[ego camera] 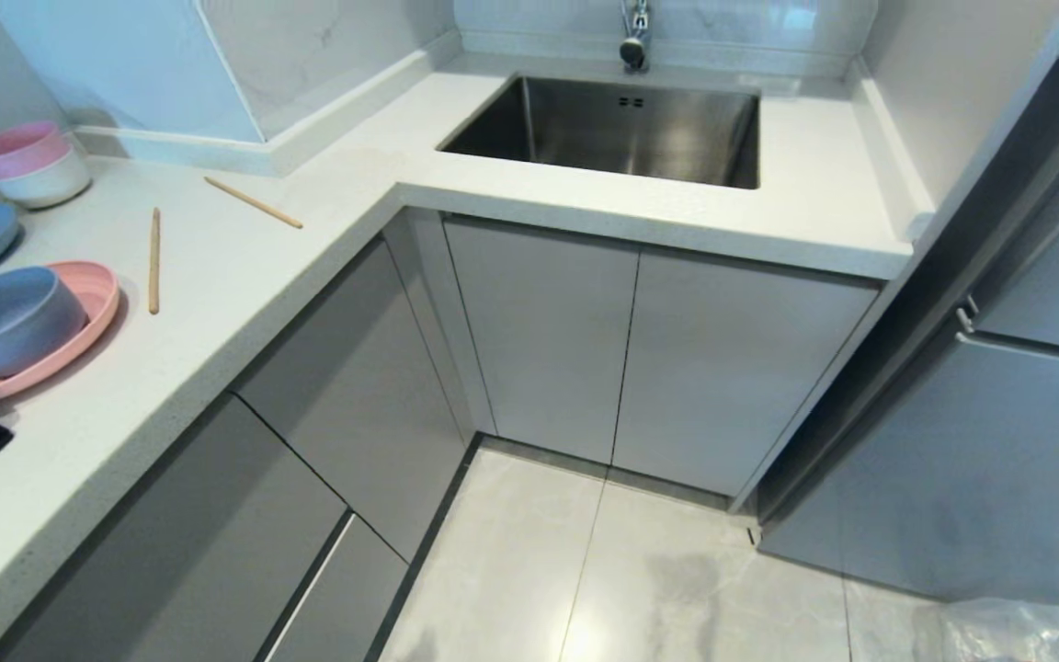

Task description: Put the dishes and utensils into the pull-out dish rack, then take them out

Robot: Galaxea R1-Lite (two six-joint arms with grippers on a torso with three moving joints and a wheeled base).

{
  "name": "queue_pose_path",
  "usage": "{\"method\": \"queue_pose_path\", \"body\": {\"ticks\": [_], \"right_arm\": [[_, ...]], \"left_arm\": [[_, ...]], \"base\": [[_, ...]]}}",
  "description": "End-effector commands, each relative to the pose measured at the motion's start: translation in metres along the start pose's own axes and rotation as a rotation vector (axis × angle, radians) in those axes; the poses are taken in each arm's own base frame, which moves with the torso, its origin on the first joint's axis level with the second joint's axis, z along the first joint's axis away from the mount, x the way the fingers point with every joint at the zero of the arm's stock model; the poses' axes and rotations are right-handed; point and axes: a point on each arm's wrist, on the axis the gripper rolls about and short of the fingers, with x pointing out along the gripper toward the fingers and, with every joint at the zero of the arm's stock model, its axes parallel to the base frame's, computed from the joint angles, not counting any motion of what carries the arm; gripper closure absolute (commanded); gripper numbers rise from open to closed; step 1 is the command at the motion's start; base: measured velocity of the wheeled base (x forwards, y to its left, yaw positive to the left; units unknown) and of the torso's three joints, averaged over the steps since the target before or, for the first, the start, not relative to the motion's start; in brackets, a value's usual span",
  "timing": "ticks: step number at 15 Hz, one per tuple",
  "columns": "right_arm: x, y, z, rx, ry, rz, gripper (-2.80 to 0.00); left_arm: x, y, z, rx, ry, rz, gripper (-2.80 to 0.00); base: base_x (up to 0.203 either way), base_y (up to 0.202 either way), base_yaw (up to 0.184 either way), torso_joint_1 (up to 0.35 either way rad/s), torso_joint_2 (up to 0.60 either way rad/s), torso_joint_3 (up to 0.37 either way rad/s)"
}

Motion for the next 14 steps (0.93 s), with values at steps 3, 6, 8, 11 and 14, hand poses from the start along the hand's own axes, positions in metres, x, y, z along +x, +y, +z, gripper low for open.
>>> {"method": "queue_pose_path", "body": {"ticks": [3,6,8,11,14], "right_arm": [[0.0000,0.0000,0.0000,0.001,0.000,0.000,0.00],[0.0000,0.0000,0.0000,0.001,0.000,-0.001,0.00],[0.0000,0.0000,0.0000,0.001,0.000,-0.001,0.00],[0.0000,0.0000,0.0000,0.001,0.000,0.000,0.00],[0.0001,0.0000,0.0001,0.001,0.000,0.000,0.00]], "left_arm": [[0.0002,0.0000,0.0001,0.000,0.002,0.000,0.00],[0.0002,0.0000,0.0001,0.000,0.002,0.000,0.00],[0.0002,0.0000,0.0001,0.000,0.002,0.000,0.00],[0.0002,0.0000,0.0001,0.000,0.002,0.000,0.00],[0.0002,0.0000,0.0001,0.000,0.002,0.000,0.00]], "base": [[0.000,0.000,0.000,0.003,0.00,0.205],[0.000,0.000,0.000,0.004,0.00,0.195],[0.000,0.000,0.000,0.002,0.00,0.205],[0.000,0.000,0.000,0.004,0.01,0.207],[0.000,0.000,0.000,0.002,0.00,0.203]]}}
